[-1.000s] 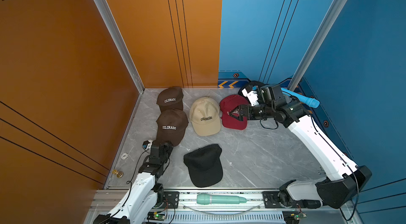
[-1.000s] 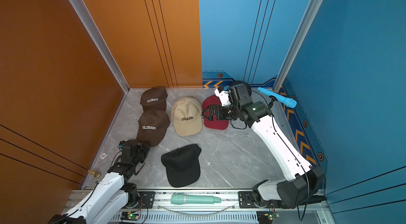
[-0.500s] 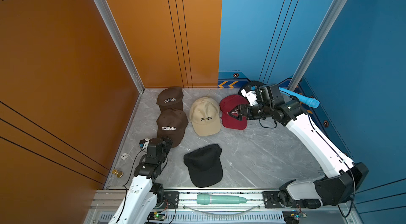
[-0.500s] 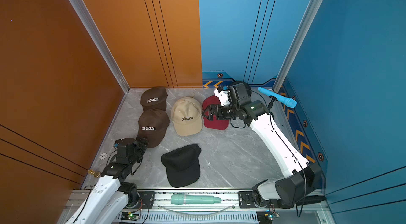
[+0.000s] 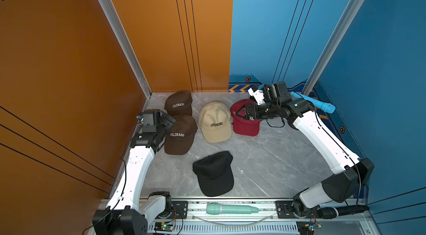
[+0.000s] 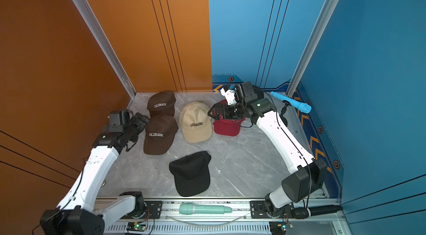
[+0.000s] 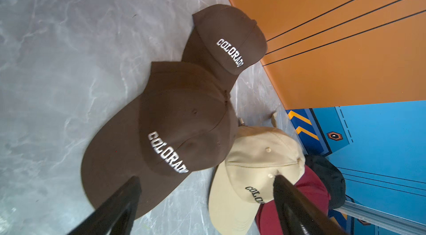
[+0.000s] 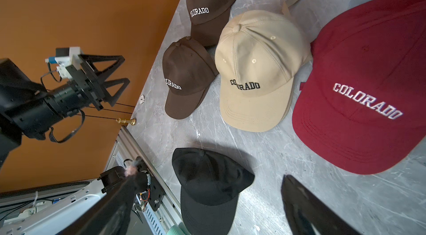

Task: Stack the baseball caps by color
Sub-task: Pick up the baseball cap at the corner of the board.

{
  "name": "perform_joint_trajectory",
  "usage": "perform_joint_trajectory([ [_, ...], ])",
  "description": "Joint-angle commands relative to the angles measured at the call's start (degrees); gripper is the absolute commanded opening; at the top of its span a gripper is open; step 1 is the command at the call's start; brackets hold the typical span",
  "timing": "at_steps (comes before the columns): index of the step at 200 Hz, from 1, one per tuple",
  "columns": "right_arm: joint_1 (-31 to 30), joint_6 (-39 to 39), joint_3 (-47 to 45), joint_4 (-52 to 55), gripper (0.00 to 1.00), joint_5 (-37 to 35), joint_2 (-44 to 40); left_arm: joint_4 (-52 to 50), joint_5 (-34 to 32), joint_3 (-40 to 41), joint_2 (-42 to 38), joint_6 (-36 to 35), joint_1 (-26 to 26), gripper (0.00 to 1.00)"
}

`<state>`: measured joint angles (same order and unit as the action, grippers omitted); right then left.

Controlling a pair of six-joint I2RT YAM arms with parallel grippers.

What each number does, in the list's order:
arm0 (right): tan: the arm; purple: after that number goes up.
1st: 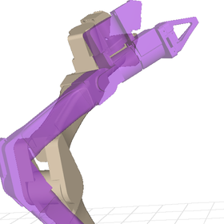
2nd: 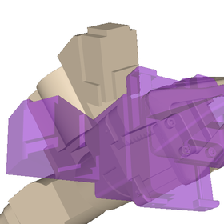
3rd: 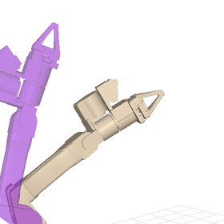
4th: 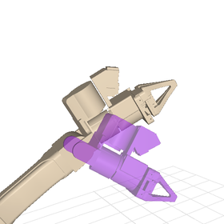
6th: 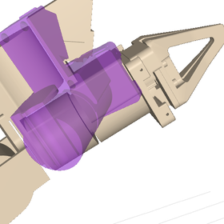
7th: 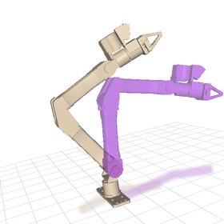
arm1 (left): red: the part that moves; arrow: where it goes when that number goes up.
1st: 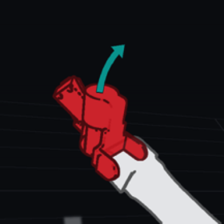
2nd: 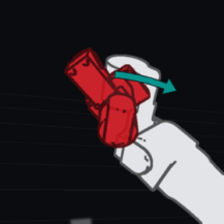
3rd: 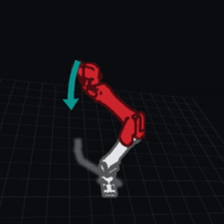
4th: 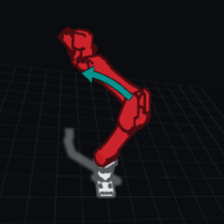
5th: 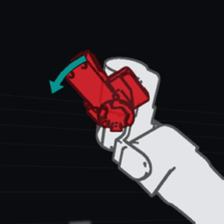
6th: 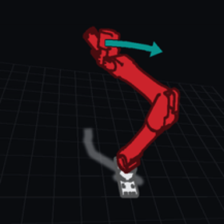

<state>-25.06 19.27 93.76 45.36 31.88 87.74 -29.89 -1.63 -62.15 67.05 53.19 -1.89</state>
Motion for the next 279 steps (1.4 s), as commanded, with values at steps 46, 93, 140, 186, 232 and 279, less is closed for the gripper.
perform_joint_trajectory([
  [46, 0.4, -0.5, 4.3, -0.8, 1.0, -0.9, 2.5, -10.8, 0.4, -26.3, 23.4, -9.6, 0.5, 0.89],
  [93, 0.4, -0.2, 5.2, -0.5, 1.0, -1.9, 3.8, -19.2, -6.1, -46.6, 39.9, -16.0, 2.1, 0.88],
  [140, 0.3, 0.6, 5.7, -0.5, 1.0, -3.1, 4.3, -26.2, -11.1, -66.2, 56.7, -17.1, 2.8, 0.88],
  [186, -0.2, 0.9, 6.7, -0.3, 1.0, -4.8, 5.4, -29.2, -14.5, -77.6, 67.3, -16.7, 3.3, 0.88],
  [232, -2.1, 0.7, 13.0, 0.5, 1.0, -5.5, 9.6, -29.2, -17.0, -82.5, 72.5, -15.4, 3.6, 0.88],
  [279, -2.7, -0.2, 13.6, 2.3, 1.0, -6.9, 10.1, -29.2, -16.0, -86.0, 77.1, -15.4, 3.3, 0.91],
])
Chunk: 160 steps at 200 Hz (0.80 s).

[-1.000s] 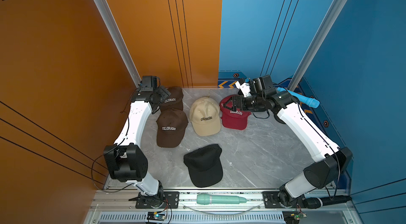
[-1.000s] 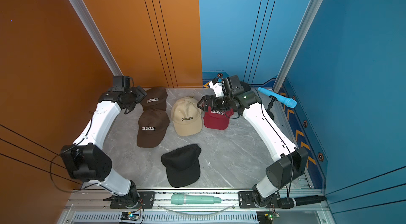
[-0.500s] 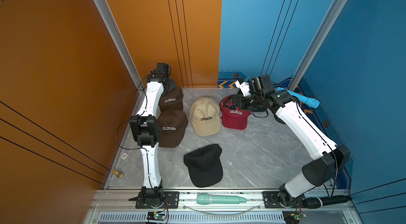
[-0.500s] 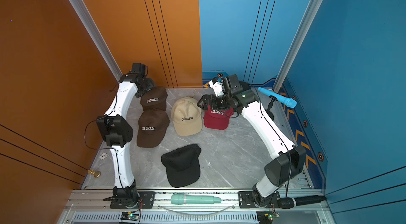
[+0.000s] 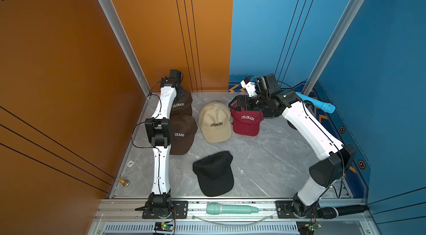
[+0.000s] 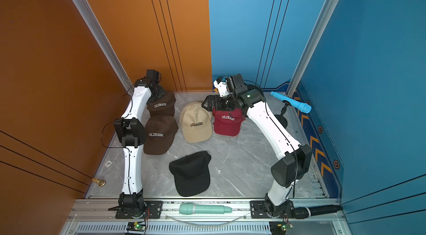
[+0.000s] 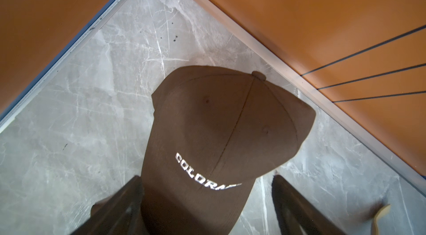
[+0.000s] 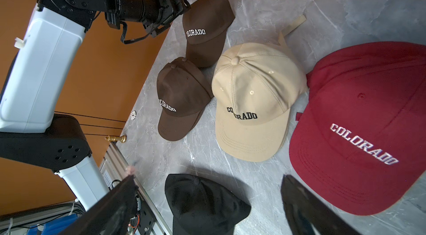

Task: Stack the baseball caps by color
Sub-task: Pick up the baseball cap at the corner of the board.

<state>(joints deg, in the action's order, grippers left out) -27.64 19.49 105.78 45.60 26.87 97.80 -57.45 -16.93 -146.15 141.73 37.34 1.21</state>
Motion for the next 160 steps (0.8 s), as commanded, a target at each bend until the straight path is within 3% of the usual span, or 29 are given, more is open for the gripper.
perform_joint_trajectory([
  [1, -0.1, -0.4, 1.6, 2.1, 1.0, -1.9, 0.1, -1.6, -0.6, -2.1, 2.5, 0.4, 0.2, 0.92],
  [28, 0.0, -0.4, 1.5, 2.5, 1.0, -2.6, 0.1, -1.6, 0.2, -2.7, 4.0, -0.1, 0.2, 1.0],
  [145, 0.3, -0.1, 1.5, 4.5, 1.0, -4.7, 0.0, -1.4, 4.2, -6.3, 10.5, -0.8, -0.3, 1.0],
  [160, 0.3, 0.2, 1.4, 4.7, 1.0, -5.1, -0.1, -1.5, 4.5, -6.0, 10.8, -0.8, -0.5, 0.96],
])
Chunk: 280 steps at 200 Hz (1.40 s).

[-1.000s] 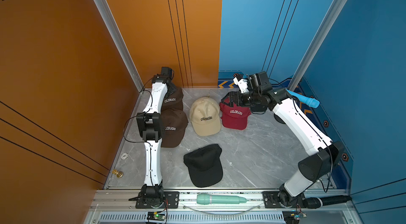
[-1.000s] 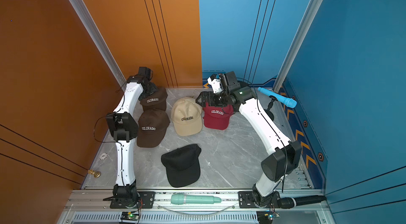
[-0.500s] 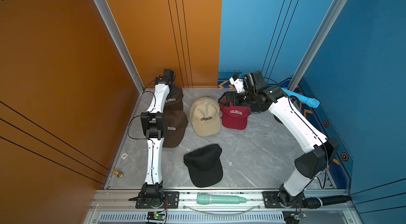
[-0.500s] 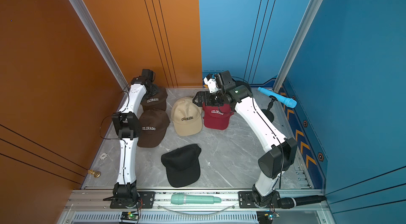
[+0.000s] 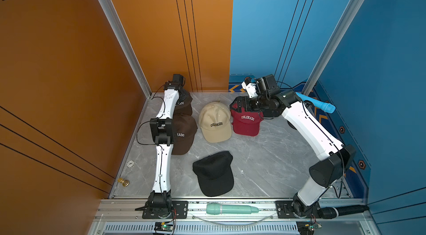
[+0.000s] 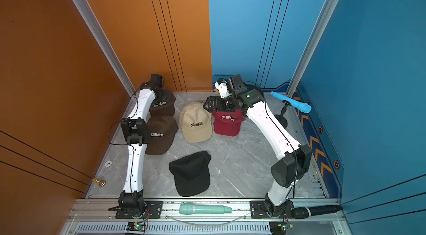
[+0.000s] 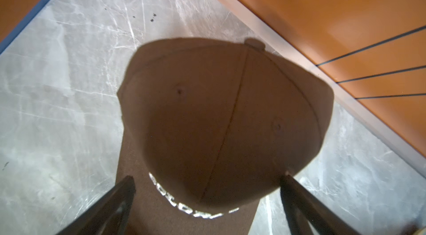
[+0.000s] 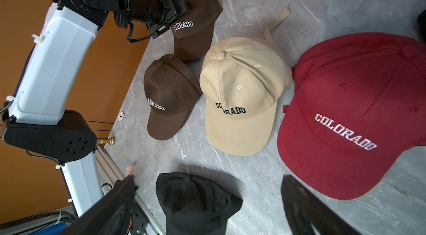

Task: Stack the baseball caps by color
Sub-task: Pick up the baseball cap at the corner of the board.

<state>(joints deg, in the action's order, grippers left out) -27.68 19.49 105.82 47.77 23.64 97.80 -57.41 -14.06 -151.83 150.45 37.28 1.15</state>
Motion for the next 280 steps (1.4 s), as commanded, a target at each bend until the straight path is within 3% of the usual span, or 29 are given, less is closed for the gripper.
perform_joint_trajectory([
  [1, 0.3, 0.2, 1.4, 2.5, 1.0, -1.9, -0.2, -1.6, 1.6, -0.4, 2.2, -0.7, -0.4, 0.96],
  [85, 0.3, 1.9, 1.1, 2.6, 1.0, -3.4, 0.0, -1.4, 3.1, -1.9, 4.3, -0.1, -2.4, 0.65],
  [131, 0.3, 2.5, 1.4, 2.6, 1.0, -3.5, 0.5, -1.3, 4.6, -2.0, 5.0, 0.1, -3.4, 0.31],
  [155, 0.3, 2.7, 1.5, 2.8, 1.0, -3.7, 0.4, -1.3, 5.1, -2.2, 5.5, 0.6, -3.4, 0.0],
  [222, 0.3, 2.1, 0.2, 3.5, 1.0, -4.1, -0.8, -1.3, 7.2, 0.4, 2.8, 0.7, -3.4, 0.0],
  [280, 0.0, 2.9, -2.5, 1.4, 1.0, -4.0, -2.9, -1.3, 6.6, 7.7, -4.0, -1.8, -5.2, 0.0],
])
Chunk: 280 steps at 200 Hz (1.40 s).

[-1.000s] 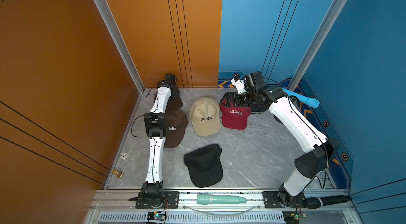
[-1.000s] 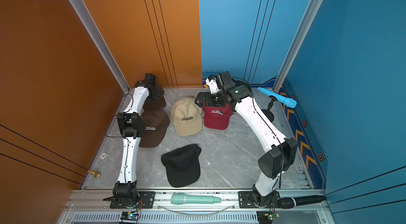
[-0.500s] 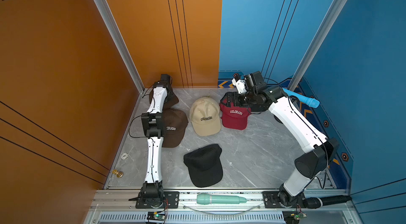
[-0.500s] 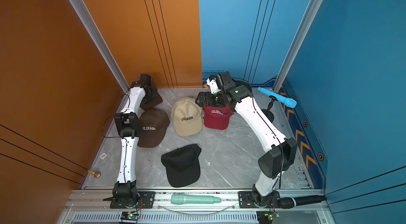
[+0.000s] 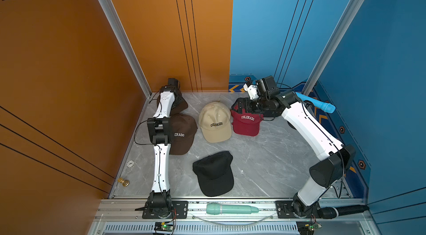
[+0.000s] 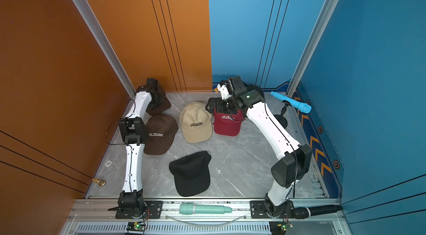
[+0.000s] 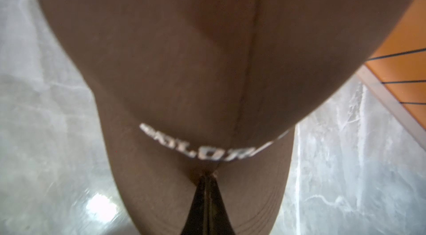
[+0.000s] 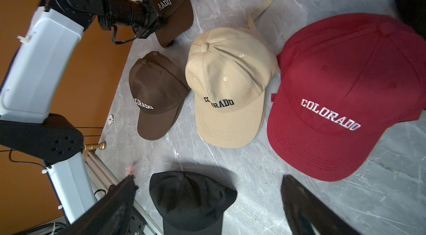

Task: Stack the baseball caps by color
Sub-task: Pick up the baseball cap at the corner of the board.

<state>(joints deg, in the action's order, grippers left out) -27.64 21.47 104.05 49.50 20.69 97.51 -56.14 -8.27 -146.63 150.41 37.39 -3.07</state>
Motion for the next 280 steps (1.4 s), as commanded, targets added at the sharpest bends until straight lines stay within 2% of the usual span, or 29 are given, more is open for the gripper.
perform_joint_trajectory([
  [1, 0.0, 0.9, -0.7, -0.3, 1.0, -1.1, -2.6, -2.5, 0.7, 2.5, -4.1, -1.9, -0.9, 0.0],
  [22, -0.2, 1.1, -2.7, -0.7, 1.0, -1.4, -2.8, -2.6, -1.6, 1.5, -7.0, -2.5, -0.7, 0.0],
  [33, -0.4, 1.2, -2.8, -0.9, 1.0, -1.5, -2.8, -2.5, -2.4, -0.5, -7.5, -2.4, -0.8, 0.2],
  [71, -1.1, 1.4, -2.2, -1.2, 1.0, -2.1, -2.2, -1.5, -3.6, -7.4, -5.5, -0.6, -1.8, 0.71],
  [83, -1.2, 1.5, -2.1, -1.3, 1.0, -2.5, -2.1, 0.4, -4.4, -7.4, -4.8, 0.0, -2.1, 0.81],
  [92, -1.3, 1.6, -2.1, -1.5, 1.0, -2.7, -2.0, 2.2, -4.9, -6.9, -4.1, 0.2, -2.4, 0.85],
  [96, -1.3, 1.7, -1.9, -1.5, 1.0, -2.7, -1.8, 2.9, -4.8, -6.9, -3.6, 0.4, -2.6, 0.91],
  [142, -1.8, 2.5, -1.5, -1.6, 1.0, -4.4, -1.0, 5.8, -4.1, -11.4, 3.0, 1.6, -4.3, 1.0],
  [196, -2.5, 4.0, 2.8, -0.5, 1.0, -6.0, 1.7, 11.0, 1.4, -11.2, 5.4, 1.9, -5.0, 0.98],
  [246, -3.4, 4.5, 7.2, 2.2, 1.0, -7.1, 4.8, 11.0, 7.0, -11.3, 9.1, 3.0, -5.0, 0.98],
  [280, -3.6, 4.0, 9.3, 4.2, 1.0, -7.5, 5.9, 11.1, 7.9, -10.6, 10.6, 3.2, -4.7, 1.0],
])
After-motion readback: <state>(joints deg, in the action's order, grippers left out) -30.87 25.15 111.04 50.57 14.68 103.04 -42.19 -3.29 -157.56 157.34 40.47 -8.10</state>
